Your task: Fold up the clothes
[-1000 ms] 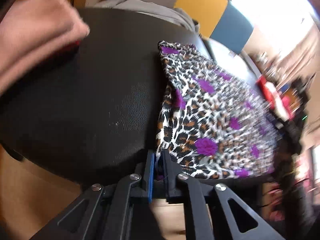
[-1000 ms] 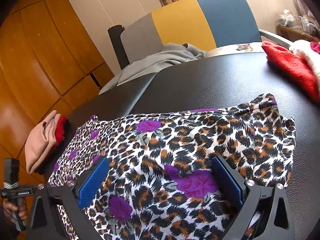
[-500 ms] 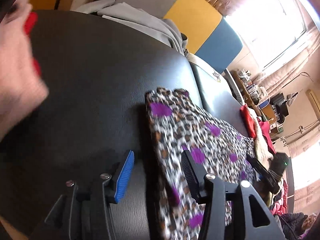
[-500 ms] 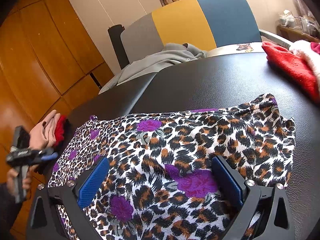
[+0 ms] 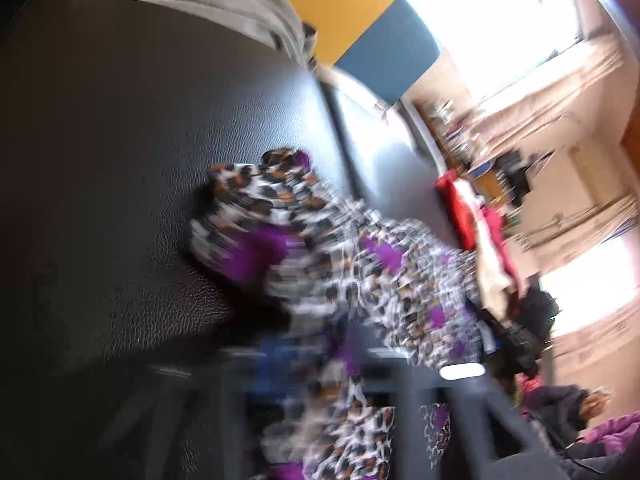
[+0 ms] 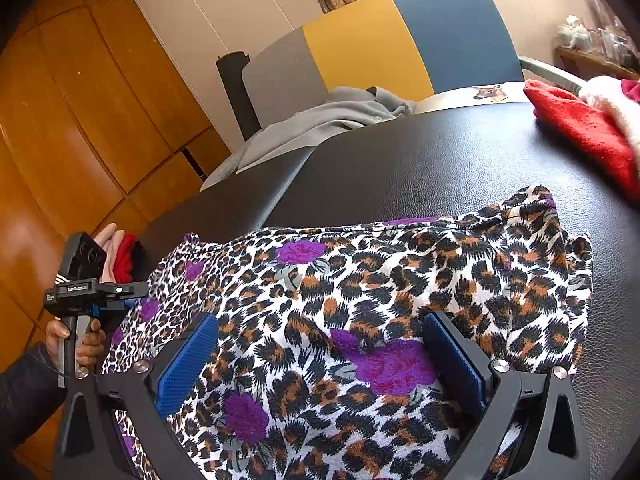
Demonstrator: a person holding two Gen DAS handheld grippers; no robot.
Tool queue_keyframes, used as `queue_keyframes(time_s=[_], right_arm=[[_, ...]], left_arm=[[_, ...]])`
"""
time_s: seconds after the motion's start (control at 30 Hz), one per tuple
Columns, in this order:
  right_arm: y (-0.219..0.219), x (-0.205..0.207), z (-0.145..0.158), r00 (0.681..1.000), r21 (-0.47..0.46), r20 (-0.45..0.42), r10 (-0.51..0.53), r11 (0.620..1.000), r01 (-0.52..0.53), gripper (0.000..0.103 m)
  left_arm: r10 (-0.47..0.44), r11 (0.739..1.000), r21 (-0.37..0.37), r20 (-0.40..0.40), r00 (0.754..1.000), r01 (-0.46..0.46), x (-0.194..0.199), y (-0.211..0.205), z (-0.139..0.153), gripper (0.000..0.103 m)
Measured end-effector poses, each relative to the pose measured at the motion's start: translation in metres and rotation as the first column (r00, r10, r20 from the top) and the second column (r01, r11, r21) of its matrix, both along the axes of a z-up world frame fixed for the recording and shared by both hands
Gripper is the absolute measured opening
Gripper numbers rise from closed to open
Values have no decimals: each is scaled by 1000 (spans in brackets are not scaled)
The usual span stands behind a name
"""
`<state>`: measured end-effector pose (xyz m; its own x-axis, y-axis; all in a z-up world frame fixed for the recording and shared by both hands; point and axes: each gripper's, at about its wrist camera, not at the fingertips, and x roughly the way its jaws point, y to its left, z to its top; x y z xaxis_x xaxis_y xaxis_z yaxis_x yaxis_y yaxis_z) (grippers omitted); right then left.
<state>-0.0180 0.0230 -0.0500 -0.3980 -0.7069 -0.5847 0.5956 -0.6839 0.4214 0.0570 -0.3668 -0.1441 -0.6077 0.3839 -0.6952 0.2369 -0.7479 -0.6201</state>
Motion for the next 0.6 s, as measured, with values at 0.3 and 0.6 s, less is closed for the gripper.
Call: queue_keyframes(time_s=[0.3, 0.6], right_arm=[[1, 6, 33, 972, 66, 80, 222, 972, -228, 103], [-9, 4, 3, 942, 299, 134, 309, 893, -336, 103]], left_arm=[[96, 994, -51, -2, 995, -96, 22, -32, 21, 11], [108, 991, -81, -6, 994, -109, 31, -34, 44, 11]])
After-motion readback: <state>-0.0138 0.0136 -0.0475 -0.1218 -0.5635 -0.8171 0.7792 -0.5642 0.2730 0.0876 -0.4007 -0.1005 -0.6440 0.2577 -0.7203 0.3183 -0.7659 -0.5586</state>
